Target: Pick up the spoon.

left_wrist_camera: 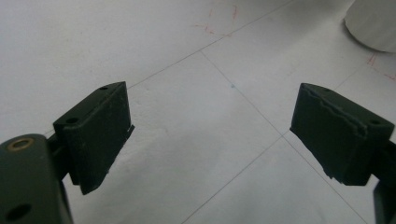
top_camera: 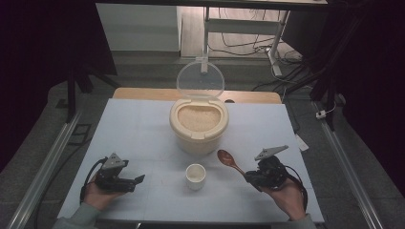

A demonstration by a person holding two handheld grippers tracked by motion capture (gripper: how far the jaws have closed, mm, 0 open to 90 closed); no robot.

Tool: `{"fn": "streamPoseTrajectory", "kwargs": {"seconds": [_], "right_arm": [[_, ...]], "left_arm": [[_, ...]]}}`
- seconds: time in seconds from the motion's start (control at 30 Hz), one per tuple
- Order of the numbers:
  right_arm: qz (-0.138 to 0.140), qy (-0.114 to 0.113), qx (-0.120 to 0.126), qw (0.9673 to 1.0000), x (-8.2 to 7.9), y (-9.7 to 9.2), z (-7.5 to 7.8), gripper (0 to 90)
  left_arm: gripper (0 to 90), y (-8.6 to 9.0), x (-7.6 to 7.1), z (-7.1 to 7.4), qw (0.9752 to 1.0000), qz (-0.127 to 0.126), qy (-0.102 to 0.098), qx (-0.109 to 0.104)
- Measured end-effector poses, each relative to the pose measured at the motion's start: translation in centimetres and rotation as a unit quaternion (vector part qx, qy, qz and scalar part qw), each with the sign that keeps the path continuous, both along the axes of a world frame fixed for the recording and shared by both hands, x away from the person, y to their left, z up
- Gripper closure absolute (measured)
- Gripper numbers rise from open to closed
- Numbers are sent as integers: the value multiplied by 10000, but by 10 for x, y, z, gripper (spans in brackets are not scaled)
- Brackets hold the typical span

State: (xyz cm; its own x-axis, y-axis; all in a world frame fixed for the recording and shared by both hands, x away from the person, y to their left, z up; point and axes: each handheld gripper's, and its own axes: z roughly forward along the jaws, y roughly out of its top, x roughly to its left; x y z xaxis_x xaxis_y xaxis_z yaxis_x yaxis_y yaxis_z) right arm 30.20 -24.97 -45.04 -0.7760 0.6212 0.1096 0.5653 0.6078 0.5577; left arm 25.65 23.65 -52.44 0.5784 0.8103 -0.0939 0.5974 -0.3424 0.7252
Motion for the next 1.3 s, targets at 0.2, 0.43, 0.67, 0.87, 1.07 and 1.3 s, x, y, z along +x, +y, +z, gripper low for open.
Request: {"fn": "streamPoseTrajectory", "kwargs": {"seconds": [0.2,0.43,0.67,0.87,1.07,1.3], "right_arm": [[327,-14,203,9993,-6,4,8,793],[898,-119,326,9954,-11,20,16,793],[1407,-130,316,9895,-5,47,21,793],[1698,-100,276,9850,4,67,22,793],[2006,-110,113,9795,3,82,19,792],[2045,-126,173,9786,3,80,18,793]], "left_arm": [[122,0,0,0,10000,-15,-11,4],[123,0,0,0,10000,-30,-10,5],[126,-2,-1,2,10000,-51,-44,-8],[132,-3,-2,3,9999,-151,-73,6],[146,-7,-6,11,9992,-293,-263,-61],[161,-23,-12,33,9960,-737,-496,-35]]}}
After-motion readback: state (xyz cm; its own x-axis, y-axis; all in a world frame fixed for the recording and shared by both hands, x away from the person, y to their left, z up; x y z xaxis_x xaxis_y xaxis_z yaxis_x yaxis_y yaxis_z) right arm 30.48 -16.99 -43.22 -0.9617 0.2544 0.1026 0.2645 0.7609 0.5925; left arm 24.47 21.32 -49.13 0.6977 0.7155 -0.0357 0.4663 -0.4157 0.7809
